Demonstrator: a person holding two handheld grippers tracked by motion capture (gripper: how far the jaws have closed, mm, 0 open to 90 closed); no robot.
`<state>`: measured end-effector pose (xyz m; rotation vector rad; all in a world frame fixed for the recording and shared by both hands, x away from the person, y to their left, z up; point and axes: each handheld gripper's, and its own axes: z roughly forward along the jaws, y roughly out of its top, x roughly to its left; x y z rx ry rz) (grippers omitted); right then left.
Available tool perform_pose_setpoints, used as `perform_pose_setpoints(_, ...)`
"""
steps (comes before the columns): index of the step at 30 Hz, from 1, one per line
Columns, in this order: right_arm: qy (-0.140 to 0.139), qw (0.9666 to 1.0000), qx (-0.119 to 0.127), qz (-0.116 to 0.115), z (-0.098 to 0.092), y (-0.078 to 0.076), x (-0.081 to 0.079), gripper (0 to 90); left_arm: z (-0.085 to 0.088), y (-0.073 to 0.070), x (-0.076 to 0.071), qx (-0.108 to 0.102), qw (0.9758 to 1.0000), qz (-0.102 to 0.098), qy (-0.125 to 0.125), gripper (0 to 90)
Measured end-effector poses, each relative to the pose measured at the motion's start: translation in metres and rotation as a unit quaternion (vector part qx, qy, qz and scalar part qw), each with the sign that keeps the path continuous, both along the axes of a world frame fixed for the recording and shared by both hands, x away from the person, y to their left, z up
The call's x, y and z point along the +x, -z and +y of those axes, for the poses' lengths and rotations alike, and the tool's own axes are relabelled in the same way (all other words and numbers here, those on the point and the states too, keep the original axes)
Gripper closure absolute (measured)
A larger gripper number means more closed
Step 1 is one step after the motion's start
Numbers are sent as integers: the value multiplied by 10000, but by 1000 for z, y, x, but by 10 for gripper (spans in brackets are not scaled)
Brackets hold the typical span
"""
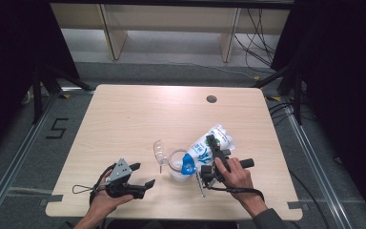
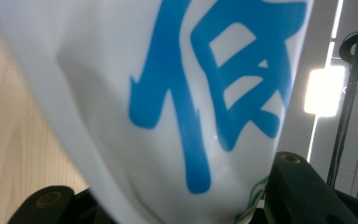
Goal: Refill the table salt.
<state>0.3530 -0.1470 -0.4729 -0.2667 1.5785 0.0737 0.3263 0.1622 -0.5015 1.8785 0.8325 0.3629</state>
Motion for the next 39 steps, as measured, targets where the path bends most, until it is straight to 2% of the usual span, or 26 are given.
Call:
perform_pose_setpoints(1, -8, 10000, -64, -9, 0, -1, 0, 632, 0, 0, 0, -10, 10000, 14, -14, 158)
perform_pose_setpoints(3, -9, 10000, -39, -31, 0, -1, 0, 632, 0, 0, 0, 2, 10000, -33, 35, 158)
perform_pose_setpoints(4, 23, 9998, 172, 31, -1, 2, 0, 632, 0, 0, 0, -3, 10000, -37, 42, 158)
perform_pose_setpoints(5, 54, 9997, 224, 42, -1, 4, -1, 632, 0, 0, 0, 17, 10000, -29, 17, 158)
perform_pose_setpoints(7, 94, 9998, 186, 75, -1, 3, -1, 633, 0, 0, 0, -8, 10000, 10, -8, 158)
perform_pose_setpoints(8, 130, 9997, 206, 96, -1, 3, -2, 633, 0, 0, 0, 19, 10000, -32, 24, 158)
perform_pose_setpoints(12, 81, 9999, 122, 30, -1, 2, -1, 634, 0, 0, 0, -6, 10000, 13, -9, 158)
perform_pose_setpoints(14, 64, 9999, 130, 24, -1, 2, -1, 633, 0, 0, 0, 16, 10000, -33, 24, 158)
perform_pose_setpoints(15, 81, 10000, -21, 41, 0, -1, -1, 633, 0, 0, 0, 16, 10000, -28, 20, 158)
perform_pose_setpoints(16, 132, 9998, 112, 56, -1, 1, -2, 633, 0, 0, 0, -10, 10000, 10, -5, 158)
perform_pose_setpoints(17, 132, 9998, 112, 56, -1, 1, -2, 633, 0, 0, 0, -10, 10000, 10, -5, 158)
perform_pose_setpoints(18, -63, 9999, 77, -61, -1, 1, 0, 634, 0, 0, 0, -8, 10000, 15, -10, 158)
perform_pose_setpoints(22, -13, 10000, 39, -31, -1, 0, 0, 634, 0, 0, 0, 8, 10000, -25, 25, 158)
perform_pose_setpoints(25, 8, 9999, 109, 11, -1, 2, 0, 635, 0, 0, 0, 3, 10000, -25, 26, 158)
perform_pose_setpoints(26, 112, 9998, 172, 74, -1, 2, -1, 636, 0, 0, 0, 6, 10000, -30, 23, 158)
perform_pose_setpoints(28, 122, 9998, 153, 77, -1, 2, -2, 637, 0, 0, 0, 19, 10000, -26, 14, 158)
perform_pose_setpoints(31, -13, 10000, 88, -6, -1, 1, 0, 637, 0, 0, 0, 12, 10000, -32, 18, 158)
perform_pose_setpoints(32, 21, 9999, 153, -21, -1, 2, -1, 637, 0, 0, 0, 12, 10000, -32, 18, 158)
perform_pose_setpoints(39, 35, 9999, 117, -25, -1, 1, -1, 638, 0, 0, 0, 18, 10000, -23, 17, 158)
